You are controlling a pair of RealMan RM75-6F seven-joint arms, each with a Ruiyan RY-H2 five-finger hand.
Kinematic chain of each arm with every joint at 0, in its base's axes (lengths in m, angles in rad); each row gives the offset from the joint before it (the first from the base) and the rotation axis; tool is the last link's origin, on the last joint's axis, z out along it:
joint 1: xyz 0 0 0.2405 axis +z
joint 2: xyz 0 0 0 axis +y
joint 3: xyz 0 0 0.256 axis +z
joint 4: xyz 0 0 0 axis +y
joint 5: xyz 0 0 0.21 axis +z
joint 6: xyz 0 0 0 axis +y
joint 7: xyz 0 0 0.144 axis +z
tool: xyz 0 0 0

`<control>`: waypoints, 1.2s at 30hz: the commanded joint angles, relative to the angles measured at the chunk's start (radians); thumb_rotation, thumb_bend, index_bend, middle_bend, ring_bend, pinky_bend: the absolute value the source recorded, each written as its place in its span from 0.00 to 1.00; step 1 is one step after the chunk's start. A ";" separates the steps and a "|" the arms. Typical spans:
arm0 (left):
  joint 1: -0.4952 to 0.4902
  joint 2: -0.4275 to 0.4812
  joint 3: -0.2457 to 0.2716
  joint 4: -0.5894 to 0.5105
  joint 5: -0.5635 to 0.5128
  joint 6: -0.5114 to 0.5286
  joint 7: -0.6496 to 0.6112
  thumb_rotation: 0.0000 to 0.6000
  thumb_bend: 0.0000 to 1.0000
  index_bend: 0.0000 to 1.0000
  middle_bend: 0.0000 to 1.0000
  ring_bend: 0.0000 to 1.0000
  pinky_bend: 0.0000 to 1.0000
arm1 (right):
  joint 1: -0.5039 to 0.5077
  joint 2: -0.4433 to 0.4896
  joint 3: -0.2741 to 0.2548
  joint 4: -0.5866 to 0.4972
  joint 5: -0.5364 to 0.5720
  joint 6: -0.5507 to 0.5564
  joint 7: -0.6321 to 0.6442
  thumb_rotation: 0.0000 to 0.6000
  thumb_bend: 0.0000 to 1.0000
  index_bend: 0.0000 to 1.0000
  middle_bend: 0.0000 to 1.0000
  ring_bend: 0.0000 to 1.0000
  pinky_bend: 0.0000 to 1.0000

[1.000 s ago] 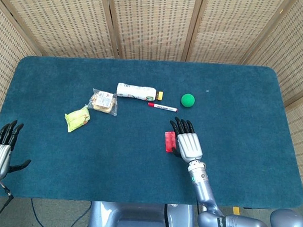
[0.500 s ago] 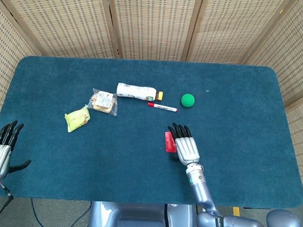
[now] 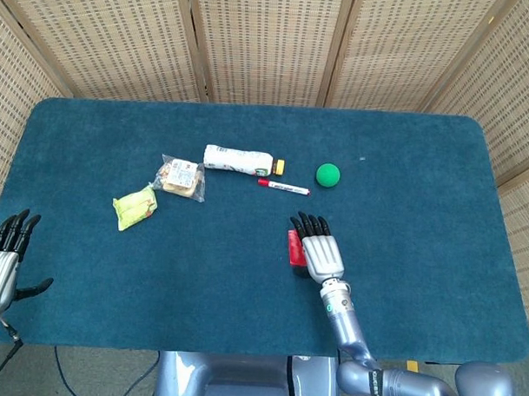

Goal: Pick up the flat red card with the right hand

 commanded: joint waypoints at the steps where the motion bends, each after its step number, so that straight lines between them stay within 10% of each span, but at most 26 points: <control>1: 0.000 0.000 0.000 0.000 0.000 -0.001 0.001 1.00 0.09 0.00 0.00 0.00 0.10 | 0.002 -0.002 0.000 0.008 0.004 -0.004 -0.004 1.00 0.30 0.06 0.00 0.00 0.00; 26: 0.002 0.008 0.001 -0.005 0.003 0.003 -0.016 1.00 0.09 0.00 0.00 0.00 0.10 | 0.013 -0.037 0.005 0.083 0.010 -0.022 0.008 1.00 0.44 0.10 0.00 0.00 0.00; 36: 0.000 0.010 0.002 -0.009 0.005 -0.001 -0.018 1.00 0.10 0.00 0.00 0.00 0.10 | 0.000 -0.012 0.001 0.044 0.005 -0.017 0.017 1.00 0.43 0.45 0.00 0.00 0.00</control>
